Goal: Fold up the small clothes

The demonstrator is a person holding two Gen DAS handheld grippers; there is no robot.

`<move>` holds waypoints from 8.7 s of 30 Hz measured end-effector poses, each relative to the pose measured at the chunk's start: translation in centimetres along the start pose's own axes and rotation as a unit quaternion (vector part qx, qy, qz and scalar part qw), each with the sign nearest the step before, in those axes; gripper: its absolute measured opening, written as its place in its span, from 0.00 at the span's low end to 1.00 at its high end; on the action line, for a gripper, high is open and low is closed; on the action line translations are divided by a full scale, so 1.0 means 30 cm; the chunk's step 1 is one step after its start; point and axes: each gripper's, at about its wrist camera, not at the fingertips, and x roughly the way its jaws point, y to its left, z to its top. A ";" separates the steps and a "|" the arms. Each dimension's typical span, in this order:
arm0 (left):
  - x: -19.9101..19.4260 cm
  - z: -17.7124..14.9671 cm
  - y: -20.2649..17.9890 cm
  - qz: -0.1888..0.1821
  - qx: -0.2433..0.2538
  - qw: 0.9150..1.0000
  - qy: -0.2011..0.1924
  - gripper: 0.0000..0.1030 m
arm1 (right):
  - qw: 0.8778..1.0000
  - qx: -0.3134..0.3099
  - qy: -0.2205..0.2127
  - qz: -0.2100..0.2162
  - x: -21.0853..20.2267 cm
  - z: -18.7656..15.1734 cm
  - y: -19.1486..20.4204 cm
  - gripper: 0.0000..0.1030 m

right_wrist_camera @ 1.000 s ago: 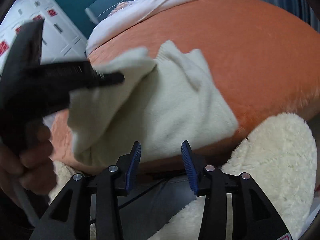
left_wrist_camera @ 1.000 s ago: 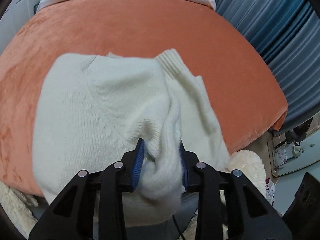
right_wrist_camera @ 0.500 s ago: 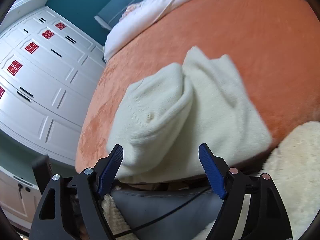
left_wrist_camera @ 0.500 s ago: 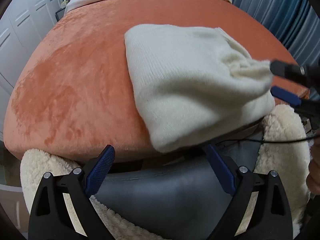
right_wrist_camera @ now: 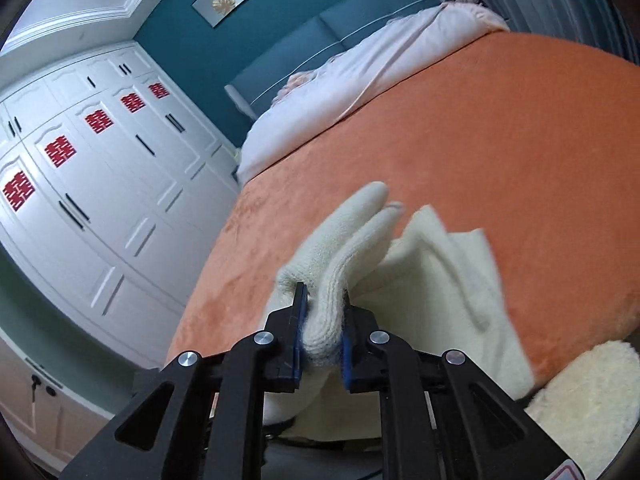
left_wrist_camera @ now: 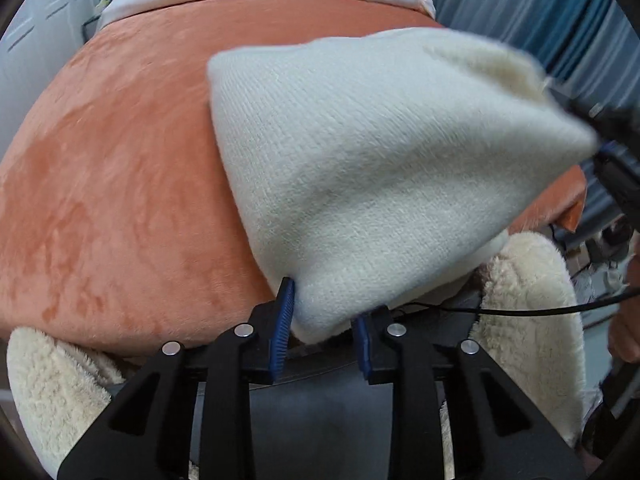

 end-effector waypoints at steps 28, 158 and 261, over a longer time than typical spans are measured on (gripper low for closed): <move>0.102 -0.019 0.078 0.020 -0.042 0.998 0.048 0.43 | 0.990 -0.074 0.070 -0.102 0.150 0.024 -0.070 0.13; 0.110 0.092 0.417 0.097 -0.139 0.985 0.002 0.85 | 0.963 -0.141 0.170 -0.156 0.473 -0.127 0.243 0.07; 0.035 -0.142 0.151 0.209 -0.063 0.970 -0.107 0.93 | 0.949 -0.163 0.100 -0.252 0.291 -0.463 0.264 0.69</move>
